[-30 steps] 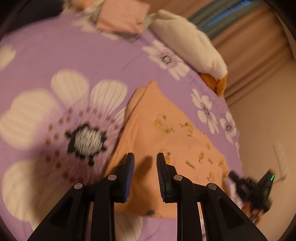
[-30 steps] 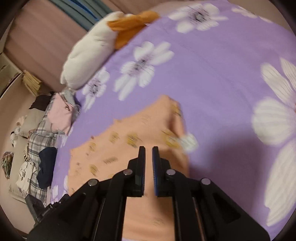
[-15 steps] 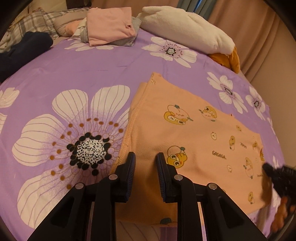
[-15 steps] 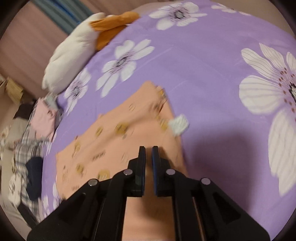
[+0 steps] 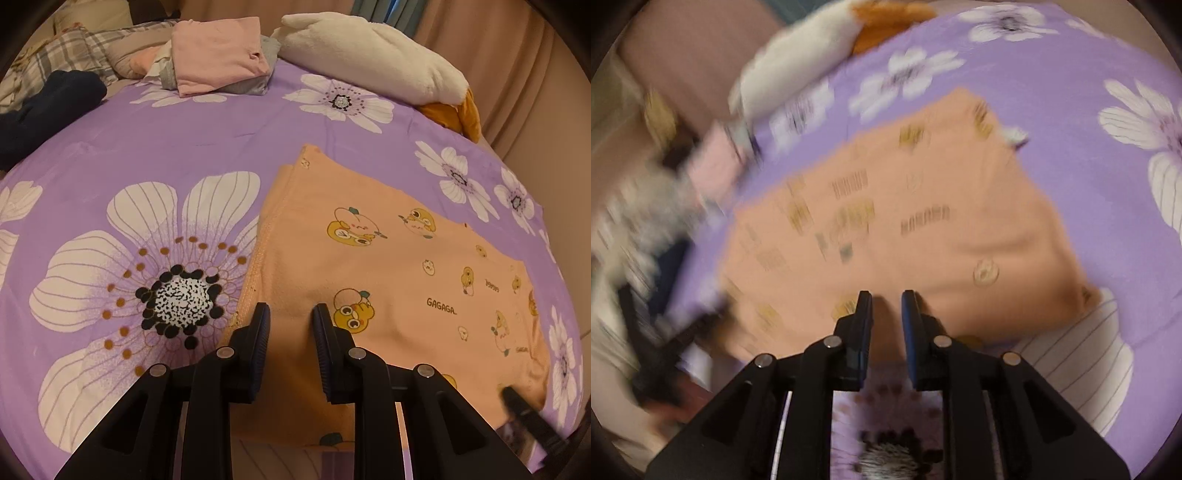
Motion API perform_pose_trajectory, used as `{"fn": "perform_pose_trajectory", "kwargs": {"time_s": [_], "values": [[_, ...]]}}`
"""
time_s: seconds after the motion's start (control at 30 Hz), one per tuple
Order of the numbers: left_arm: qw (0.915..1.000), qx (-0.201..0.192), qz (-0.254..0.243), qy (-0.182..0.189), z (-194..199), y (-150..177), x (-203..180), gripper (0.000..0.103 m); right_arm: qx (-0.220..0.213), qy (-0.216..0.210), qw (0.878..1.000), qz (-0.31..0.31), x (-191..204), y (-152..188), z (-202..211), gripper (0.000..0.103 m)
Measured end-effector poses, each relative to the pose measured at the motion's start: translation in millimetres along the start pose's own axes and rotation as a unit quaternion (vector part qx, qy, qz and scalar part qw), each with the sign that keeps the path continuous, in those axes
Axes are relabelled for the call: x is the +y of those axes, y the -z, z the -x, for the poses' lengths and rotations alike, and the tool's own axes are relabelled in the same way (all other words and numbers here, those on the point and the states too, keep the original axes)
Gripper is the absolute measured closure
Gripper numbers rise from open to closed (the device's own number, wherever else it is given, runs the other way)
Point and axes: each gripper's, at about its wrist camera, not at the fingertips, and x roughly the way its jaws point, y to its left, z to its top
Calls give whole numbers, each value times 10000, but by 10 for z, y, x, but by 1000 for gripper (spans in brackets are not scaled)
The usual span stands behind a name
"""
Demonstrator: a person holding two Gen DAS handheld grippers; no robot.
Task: Fold small clothes
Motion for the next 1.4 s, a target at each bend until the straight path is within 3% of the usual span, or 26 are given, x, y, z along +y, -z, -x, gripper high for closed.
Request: {"fn": "perform_pose_trajectory", "kwargs": {"time_s": [0.07, 0.1, 0.23, 0.37, 0.53, 0.6, 0.67, 0.7, 0.73, 0.87, 0.9, 0.93, 1.0, 1.1, 1.13, 1.23, 1.27, 1.3, 1.37, 1.4], "values": [[10000, -1, 0, -15, 0, 0, 1, 81, -164, 465, 9975, 514, 186, 31, 6, 84], [10000, -3, -10, -34, -2, -1, 0, 81, -190, 547, 9963, 635, 253, 33, 5, 78], [9998, -31, -137, -173, 5, 10, -35, 80, -275, 198, 9969, 709, 372, 82, -16, 72], [9995, -58, -191, -235, 12, 19, -50, 80, -290, 387, 9943, 951, 447, 115, -90, 71], [9998, -40, -134, -131, 16, 23, -33, 80, -326, 8, 9973, 665, 378, 117, 76, 69], [9998, -36, -127, -125, 14, 21, -35, 79, -352, -352, 9959, 754, 471, -6, 100, 69], [9998, -53, -114, -128, 10, 25, -35, 78, -452, -678, 9920, 961, 644, -189, 127, 59], [9998, -71, -112, -132, 9, 29, -38, 77, -524, -734, 9908, 1014, 703, -251, 124, 49], [9998, -82, -111, -134, 8, 31, -38, 76, -597, -701, 9907, 1003, 763, -315, 97, 45], [9996, -137, -193, -183, 0, 36, -58, 75, -231, -586, 9961, 624, 706, -253, -211, 46], [9994, -143, -220, -209, -4, 32, -67, 75, -84, -549, 9969, 555, 668, -207, -286, 50], [9994, -148, -228, -234, -5, 32, -76, 74, -81, -487, 9973, 536, 645, -167, -309, 55], [9993, -145, -239, -241, 1, 22, -82, 73, -159, -420, 9968, 661, 687, -169, -242, 53], [10000, 3, -2, 97, 43, -34, 32, 73, -161, -554, 9954, 759, 693, -175, -149, 50], [9990, 58, 263, 362, 69, -62, 131, 71, -146, -537, 9959, 719, 650, -164, -150, 50], [9890, 110, 971, 1107, 184, -113, 452, 52, -53, -693, 9967, 408, 478, -141, -154, 50], [9876, -51, 1126, 1091, 237, -124, 555, 37, -19, -809, 9964, 259, 440, -161, -158, 50], [9879, -266, 1284, 827, 296, -137, 650, 29, 7, -893, 9959, 155, 413, -176, -154, 50], [9892, -408, 1401, 133, 337, -216, 780, 29, 33, -959, 9953, 105, 392, -184, -154, 50], [9902, -402, 1335, 51, 330, -259, 806, 29, 43, -973, 9952, 83, 384, -181, -160, 51]]}}
